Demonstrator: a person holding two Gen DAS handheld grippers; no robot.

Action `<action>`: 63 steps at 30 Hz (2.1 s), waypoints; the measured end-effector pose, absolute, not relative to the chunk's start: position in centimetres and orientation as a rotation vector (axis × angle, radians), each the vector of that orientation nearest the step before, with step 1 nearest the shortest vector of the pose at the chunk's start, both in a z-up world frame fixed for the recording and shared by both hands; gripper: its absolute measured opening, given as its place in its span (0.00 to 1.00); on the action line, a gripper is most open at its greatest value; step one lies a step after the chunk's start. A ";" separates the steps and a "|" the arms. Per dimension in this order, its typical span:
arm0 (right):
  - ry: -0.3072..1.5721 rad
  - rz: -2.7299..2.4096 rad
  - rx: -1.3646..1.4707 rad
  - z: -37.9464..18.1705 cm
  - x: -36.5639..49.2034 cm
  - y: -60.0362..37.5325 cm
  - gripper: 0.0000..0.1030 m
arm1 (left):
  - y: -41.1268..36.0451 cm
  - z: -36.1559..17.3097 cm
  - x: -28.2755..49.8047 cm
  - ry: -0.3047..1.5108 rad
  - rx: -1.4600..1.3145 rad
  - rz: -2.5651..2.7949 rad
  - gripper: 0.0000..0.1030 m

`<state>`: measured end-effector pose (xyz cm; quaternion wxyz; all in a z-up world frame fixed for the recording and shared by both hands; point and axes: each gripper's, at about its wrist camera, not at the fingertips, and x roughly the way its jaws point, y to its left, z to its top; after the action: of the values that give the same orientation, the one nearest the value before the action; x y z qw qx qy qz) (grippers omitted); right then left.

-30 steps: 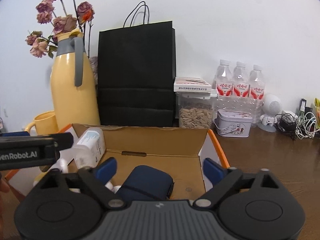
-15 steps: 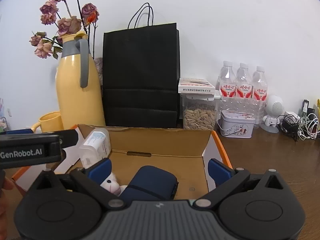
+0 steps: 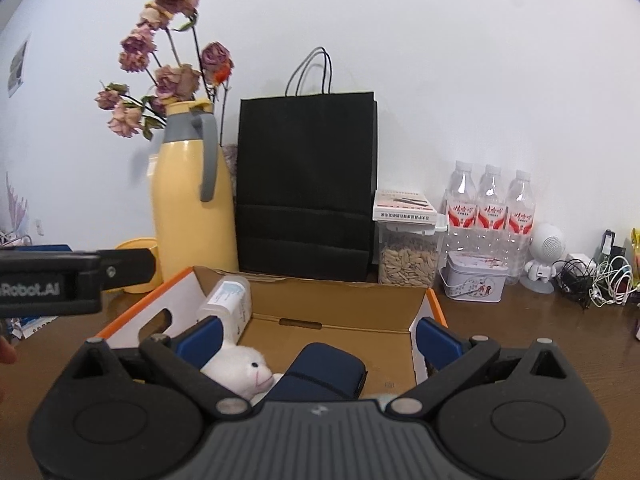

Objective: Organize objects
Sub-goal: 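Grasp the black cable plug with the left gripper while the right approaches the white cap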

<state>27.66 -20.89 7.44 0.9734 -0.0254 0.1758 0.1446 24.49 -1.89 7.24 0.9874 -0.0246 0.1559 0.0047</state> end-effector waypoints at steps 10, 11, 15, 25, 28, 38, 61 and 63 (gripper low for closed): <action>0.368 0.294 -0.032 6.8 20.9 -22.8 1.00 | -1.3 7.5 17.5 0.315 -0.003 0.007 1.00; 0.373 0.293 -0.030 6.6 20.2 -23.1 1.00 | -1.2 7.4 16.8 0.319 0.000 0.008 1.00; 0.403 0.286 -0.024 5.5 18.0 -23.9 1.00 | -0.6 6.3 14.7 0.349 0.003 0.017 1.00; 0.476 0.296 -0.046 2.9 13.2 -24.6 1.00 | 0.8 3.0 11.1 0.457 -0.004 0.029 1.00; 0.494 0.294 -0.052 2.1 11.9 -24.8 1.00 | 1.0 1.8 10.3 0.499 -0.006 0.024 1.00; 0.544 0.303 -0.054 0.3 9.9 -24.9 1.00 | -0.2 -1.7 8.4 0.582 0.018 -0.051 1.00; 0.574 0.292 -0.026 -1.0 10.6 -25.8 1.00 | -3.4 -4.3 11.3 0.636 0.065 -0.133 0.13; 0.576 0.296 -0.026 -1.1 10.7 -25.6 1.00 | -3.3 -4.2 11.3 0.634 0.061 -0.130 0.13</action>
<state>10.72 -25.64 -1.08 0.9480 -0.0126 0.2830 0.1454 11.26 -3.28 -4.21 0.9476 0.0301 0.3116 -0.0641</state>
